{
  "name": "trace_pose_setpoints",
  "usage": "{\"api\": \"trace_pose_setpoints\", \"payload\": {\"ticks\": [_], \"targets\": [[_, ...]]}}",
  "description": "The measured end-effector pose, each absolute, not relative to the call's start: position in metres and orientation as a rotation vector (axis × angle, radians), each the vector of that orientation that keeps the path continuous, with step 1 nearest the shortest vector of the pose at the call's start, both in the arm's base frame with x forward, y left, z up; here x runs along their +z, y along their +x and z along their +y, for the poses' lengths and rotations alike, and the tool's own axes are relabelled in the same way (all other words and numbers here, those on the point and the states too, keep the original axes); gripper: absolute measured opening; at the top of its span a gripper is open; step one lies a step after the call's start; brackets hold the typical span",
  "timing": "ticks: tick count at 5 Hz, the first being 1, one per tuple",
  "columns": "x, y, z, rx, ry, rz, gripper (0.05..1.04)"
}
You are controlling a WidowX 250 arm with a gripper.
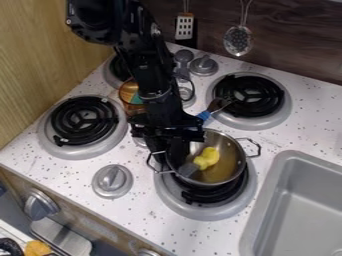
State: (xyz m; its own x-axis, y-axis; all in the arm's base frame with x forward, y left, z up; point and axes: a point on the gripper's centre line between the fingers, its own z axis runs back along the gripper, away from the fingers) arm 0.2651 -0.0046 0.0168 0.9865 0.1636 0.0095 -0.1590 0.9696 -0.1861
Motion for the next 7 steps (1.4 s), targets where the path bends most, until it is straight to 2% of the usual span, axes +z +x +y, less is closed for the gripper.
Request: {"api": "trace_pose_setpoints", "payload": {"ticks": [1, 2, 3, 4, 6, 7], "targets": [[0.019, 0.264, -0.005, 0.175, -0.187, -0.005, 0.182], [0.025, 0.265, -0.003, 0.18, -0.178, -0.006, 0.093], [0.028, 0.263, -0.003, 0.217, -0.176, 0.007, 0.083], [0.041, 0.262, -0.006, 0.288, -0.211, -0.032, 0.083], [0.045, 0.265, 0.005, 0.4, -0.249, -0.087, 0.083], [0.049, 0.268, 0.02, 0.425, -0.224, -0.088, 0.083]]}}
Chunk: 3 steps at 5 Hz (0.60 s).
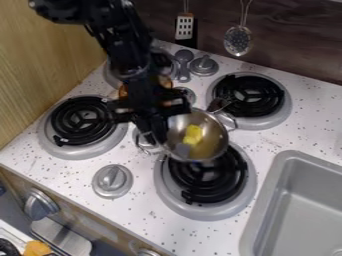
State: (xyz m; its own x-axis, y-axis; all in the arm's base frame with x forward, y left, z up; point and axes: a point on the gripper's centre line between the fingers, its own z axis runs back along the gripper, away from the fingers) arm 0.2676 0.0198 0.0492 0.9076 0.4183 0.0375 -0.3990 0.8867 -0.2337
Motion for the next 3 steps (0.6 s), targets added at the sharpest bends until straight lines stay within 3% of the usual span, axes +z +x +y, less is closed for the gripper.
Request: {"api": "trace_pose_setpoints", "payload": {"ticks": [3], "targets": [[0.092, 0.303, 0.082, 0.485, -0.174, -0.222, 0.083]]}}
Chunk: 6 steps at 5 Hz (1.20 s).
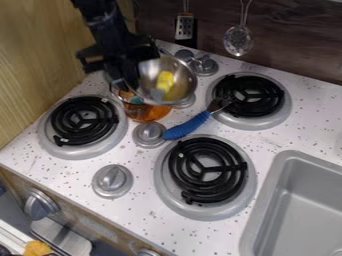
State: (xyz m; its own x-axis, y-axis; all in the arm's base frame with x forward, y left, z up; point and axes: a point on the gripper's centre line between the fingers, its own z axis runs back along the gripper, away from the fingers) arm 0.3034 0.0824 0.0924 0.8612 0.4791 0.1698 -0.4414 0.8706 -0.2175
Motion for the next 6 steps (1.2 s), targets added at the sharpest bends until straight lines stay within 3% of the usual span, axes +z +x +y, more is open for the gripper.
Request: {"api": "trace_pose_setpoints", "payload": {"ticks": [2, 4, 6], "targets": [[0.085, 0.328, 0.109, 0.43, -0.167, -0.21, 0.083], [0.061, 0.334, 0.114, 0.429, -0.2, -0.188, 0.083], [0.053, 0.333, 0.119, 0.439, -0.204, -0.18, 0.083]]}}
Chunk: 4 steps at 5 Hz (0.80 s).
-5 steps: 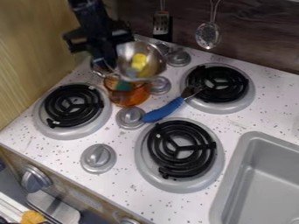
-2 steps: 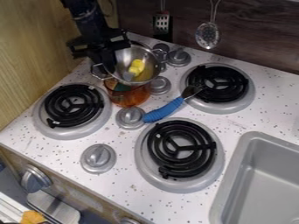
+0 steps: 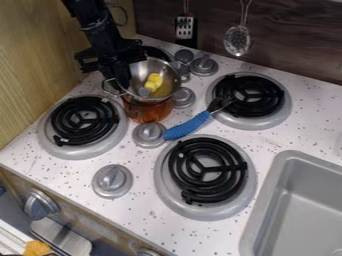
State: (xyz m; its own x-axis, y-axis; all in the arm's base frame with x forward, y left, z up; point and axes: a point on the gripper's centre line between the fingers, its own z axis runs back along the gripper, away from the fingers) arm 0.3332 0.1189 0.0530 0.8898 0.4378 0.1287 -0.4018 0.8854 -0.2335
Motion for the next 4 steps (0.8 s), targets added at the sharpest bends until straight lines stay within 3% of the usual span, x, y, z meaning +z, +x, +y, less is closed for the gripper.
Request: {"api": "trace_pose_setpoints", "payload": {"ticks": [1, 2, 4], "targets": [[0.0523, 0.333, 0.1199, 0.449, -0.198, -0.178, 0.112], [0.0526, 0.3329, 0.1205, 0.468, -0.193, -0.177, 0.293], [0.0573, 0.3283, 0.1202, 0.483, -0.143, -0.193, 0.858]]}}
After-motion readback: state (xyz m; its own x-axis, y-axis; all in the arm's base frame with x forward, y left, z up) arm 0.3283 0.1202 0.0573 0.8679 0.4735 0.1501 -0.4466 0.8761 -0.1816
